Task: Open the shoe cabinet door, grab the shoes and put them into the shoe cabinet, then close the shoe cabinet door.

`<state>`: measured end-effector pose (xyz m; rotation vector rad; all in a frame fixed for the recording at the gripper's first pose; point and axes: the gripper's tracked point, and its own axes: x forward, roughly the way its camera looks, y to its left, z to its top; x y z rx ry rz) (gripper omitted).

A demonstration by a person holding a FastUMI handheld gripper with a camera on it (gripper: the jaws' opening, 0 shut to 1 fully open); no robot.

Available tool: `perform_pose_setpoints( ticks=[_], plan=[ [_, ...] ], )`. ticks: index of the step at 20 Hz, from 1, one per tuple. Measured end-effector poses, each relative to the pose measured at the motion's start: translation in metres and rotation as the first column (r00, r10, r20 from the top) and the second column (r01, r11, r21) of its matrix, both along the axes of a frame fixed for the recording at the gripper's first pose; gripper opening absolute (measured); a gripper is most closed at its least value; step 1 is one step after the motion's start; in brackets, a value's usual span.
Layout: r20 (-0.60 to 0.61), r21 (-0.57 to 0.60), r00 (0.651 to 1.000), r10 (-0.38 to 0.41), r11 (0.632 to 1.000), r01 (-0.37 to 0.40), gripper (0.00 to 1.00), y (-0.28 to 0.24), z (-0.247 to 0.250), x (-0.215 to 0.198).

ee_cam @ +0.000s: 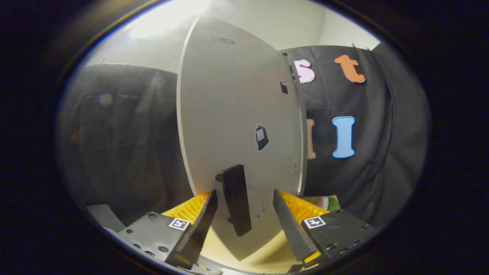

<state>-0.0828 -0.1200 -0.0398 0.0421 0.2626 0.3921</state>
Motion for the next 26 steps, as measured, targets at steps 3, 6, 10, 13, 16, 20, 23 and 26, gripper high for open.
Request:
perform_pose_setpoints(
  ticks=[3,6,10,13,16,20,23,26],
  plan=[
    [-0.007,0.01,1.0,0.019,1.0,-0.019,0.92,0.017,-0.004,0.01],
    [-0.006,0.001,1.0,0.023,1.0,-0.023,0.93,0.03,-0.006,0.018],
    [-0.016,0.007,1.0,0.026,1.0,-0.026,0.95,0.044,-0.011,0.031],
    [-0.02,0.012,0.999,0.036,0.999,-0.036,0.97,0.059,-0.013,0.041],
    [-0.009,0.024,0.999,0.034,0.999,-0.033,0.98,0.075,-0.016,0.05],
    [-0.024,0.06,0.999,0.034,0.998,-0.032,0.98,0.102,-0.024,0.069],
    [-0.025,0.069,0.999,0.03,0.997,-0.028,0.98,0.121,-0.027,0.085],
    [-0.023,0.065,0.999,0.027,0.998,-0.025,0.98,0.137,-0.03,0.103]
  ],
)
